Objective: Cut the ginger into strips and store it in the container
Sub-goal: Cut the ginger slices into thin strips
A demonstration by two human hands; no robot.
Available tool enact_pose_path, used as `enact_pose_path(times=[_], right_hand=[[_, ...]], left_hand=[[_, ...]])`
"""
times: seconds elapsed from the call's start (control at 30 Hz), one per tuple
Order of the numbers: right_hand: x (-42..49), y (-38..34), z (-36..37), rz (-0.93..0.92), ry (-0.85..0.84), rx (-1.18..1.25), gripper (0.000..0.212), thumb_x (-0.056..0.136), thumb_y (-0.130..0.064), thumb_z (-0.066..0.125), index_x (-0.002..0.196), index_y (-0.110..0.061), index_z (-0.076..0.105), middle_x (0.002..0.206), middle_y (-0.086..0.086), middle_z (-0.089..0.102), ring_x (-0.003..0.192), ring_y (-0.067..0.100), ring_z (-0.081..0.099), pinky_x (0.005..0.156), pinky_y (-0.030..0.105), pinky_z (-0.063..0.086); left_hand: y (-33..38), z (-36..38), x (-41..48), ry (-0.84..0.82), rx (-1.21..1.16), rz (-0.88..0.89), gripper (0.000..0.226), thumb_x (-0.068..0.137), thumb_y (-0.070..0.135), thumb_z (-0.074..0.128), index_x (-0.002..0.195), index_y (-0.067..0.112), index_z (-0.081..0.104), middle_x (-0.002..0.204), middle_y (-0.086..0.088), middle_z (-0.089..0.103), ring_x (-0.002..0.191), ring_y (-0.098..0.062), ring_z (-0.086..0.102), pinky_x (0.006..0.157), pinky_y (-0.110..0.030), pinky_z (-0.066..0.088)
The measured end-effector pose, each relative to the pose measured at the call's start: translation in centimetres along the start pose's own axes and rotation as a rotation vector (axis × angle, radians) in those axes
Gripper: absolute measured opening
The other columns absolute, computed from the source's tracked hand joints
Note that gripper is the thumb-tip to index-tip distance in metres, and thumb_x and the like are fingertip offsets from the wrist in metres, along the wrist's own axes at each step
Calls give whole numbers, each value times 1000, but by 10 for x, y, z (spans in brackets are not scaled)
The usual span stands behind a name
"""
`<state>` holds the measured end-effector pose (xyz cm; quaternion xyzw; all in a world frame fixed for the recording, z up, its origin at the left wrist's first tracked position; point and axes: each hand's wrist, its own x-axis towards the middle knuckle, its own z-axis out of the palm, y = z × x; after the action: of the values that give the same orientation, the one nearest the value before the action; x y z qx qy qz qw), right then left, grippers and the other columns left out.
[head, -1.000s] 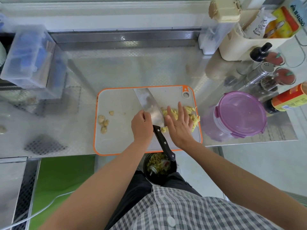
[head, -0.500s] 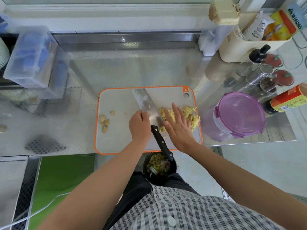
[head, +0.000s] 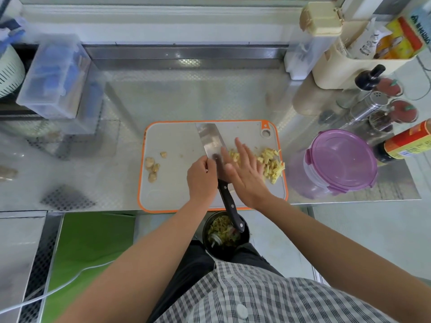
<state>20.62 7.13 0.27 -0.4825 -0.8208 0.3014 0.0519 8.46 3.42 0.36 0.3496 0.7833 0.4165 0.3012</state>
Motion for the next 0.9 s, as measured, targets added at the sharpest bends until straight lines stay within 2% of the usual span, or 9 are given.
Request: enact_pose_path(times=[0.03, 0.13, 0.27, 0.33, 0.4, 0.53, 0.67, 0.8, 0.9], right_hand=[[-1, 0, 2, -26, -13, -20, 58, 95, -56, 6, 150, -40, 12, 158, -12, -15, 144, 10, -18, 114, 47, -6], [-1, 6, -3, 147, 37, -1, 63, 95, -57, 5, 151, -32, 18, 159, -8, -13, 145, 15, -16, 116, 55, -2], [-9, 5, -5, -146, -20, -130, 60, 94, -57, 5, 149, -38, 23, 159, -10, -11, 145, 14, -15, 114, 47, 0], [-7, 8, -8, -14, 21, -99, 64, 94, -56, 6, 147, -31, 31, 159, -10, -9, 145, 12, -15, 116, 52, 2], [-4, 10, -12, 47, 97, -58, 66, 93, -59, 4, 148, -30, 29, 159, -10, -8, 145, 12, -14, 116, 53, 3], [-13, -2, -3, -227, 3, -134, 58, 95, -56, 5, 147, -41, 25, 159, -12, -10, 145, 14, -12, 112, 43, 2], [-12, 9, 3, 50, 51, -43, 78, 88, -66, -4, 147, -30, 32, 159, -12, -6, 145, 12, -11, 116, 52, 6], [-19, 0, 2, -170, -8, -92, 63, 92, -59, 5, 145, -39, 33, 160, -11, -4, 145, 13, -10, 113, 44, 4], [-19, -6, 0, -57, 25, -99, 70, 88, -61, 7, 134, -32, 50, 159, -4, 7, 143, 19, 4, 110, 49, 13]], left_hand=[[1, 0, 0, 2, 6, 7, 41, 96, 10, 42, 57, 17, 31, 52, 3, 33, 51, -14, 31, 51, -31, 23], [0, 0, 0, 20, 3, -3, 41, 96, 9, 42, 57, 16, 29, 52, 3, 29, 50, -12, 26, 49, -27, 18], [-3, -2, 2, 34, 6, -17, 41, 95, 11, 43, 57, 17, 32, 52, 3, 33, 51, -14, 30, 50, -30, 22], [-5, -2, 2, 50, -1, -43, 41, 95, 10, 42, 57, 16, 29, 52, 3, 29, 50, -14, 27, 50, -29, 19], [-8, -5, 4, 76, -7, -62, 40, 95, 10, 42, 58, 14, 30, 52, 0, 30, 50, -15, 28, 50, -30, 20], [-11, -7, 9, 93, -7, -68, 38, 95, 12, 42, 58, 13, 35, 54, -2, 40, 52, -17, 36, 53, -35, 26], [-14, -11, 6, 93, -6, -76, 39, 95, 10, 42, 58, 14, 28, 53, 1, 30, 52, -16, 28, 52, -33, 20], [-16, -13, 5, 102, 3, -96, 40, 95, 9, 42, 57, 15, 30, 51, 3, 33, 49, -13, 30, 47, -27, 22], [-17, -12, 5, 124, 3, -86, 38, 94, 10, 43, 58, 13, 32, 52, 1, 35, 51, -16, 32, 51, -31, 24]])
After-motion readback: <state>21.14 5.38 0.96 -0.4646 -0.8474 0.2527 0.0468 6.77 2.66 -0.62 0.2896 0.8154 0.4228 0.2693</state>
